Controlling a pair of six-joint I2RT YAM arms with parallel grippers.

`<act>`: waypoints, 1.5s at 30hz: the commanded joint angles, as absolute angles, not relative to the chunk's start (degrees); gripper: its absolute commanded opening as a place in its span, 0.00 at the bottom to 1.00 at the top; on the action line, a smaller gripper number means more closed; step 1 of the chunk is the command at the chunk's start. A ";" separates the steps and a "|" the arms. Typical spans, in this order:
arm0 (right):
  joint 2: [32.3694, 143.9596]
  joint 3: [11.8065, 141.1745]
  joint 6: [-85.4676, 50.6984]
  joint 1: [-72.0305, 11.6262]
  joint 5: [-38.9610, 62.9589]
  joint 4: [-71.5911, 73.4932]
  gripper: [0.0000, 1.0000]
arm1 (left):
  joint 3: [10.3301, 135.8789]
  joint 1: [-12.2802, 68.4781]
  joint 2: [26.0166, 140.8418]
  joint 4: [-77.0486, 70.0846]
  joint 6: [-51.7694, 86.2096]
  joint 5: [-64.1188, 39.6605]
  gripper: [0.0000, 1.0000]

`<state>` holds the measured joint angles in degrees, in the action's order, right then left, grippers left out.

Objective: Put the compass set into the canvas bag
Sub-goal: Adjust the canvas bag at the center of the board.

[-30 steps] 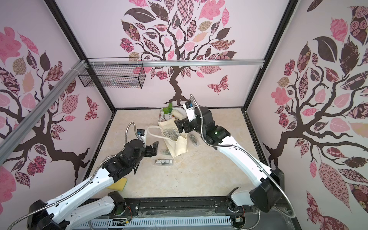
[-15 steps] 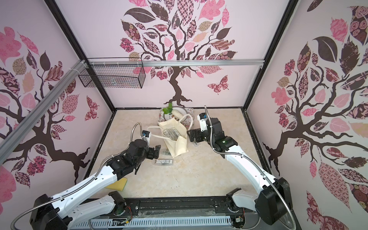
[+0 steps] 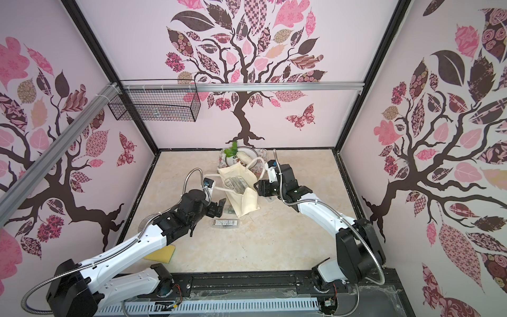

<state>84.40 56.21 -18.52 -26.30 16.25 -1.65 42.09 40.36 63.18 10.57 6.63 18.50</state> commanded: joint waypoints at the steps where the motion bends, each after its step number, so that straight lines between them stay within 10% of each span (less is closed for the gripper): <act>1: 88.76 59.86 -19.56 -27.38 16.44 0.06 0.58 | 41.32 40.01 64.07 4.55 2.42 17.26 0.97; 10: 95.20 64.82 -18.60 -28.98 8.89 -3.18 0.09 | 42.88 40.00 67.19 3.46 -1.77 21.07 0.97; 27: 101.29 74.61 -8.46 -24.70 -2.55 -4.83 0.05 | 51.55 39.99 80.40 18.87 -23.44 9.29 0.97; 40: 93.69 69.90 -7.27 -24.43 5.31 -3.81 0.80 | 47.13 40.02 79.64 33.88 -42.70 0.12 0.96; 41: 92.15 69.04 -7.36 -24.43 5.32 -3.08 0.97 | 47.48 39.99 80.79 34.64 -42.97 -0.10 0.95; 45: 85.85 66.35 -8.47 -24.26 5.14 -0.95 1.00 | 48.68 39.99 85.60 34.52 -42.98 -0.48 0.91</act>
<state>92.64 66.19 -7.94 -24.56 4.45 -4.12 48.64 40.12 83.00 32.32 -40.73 1.43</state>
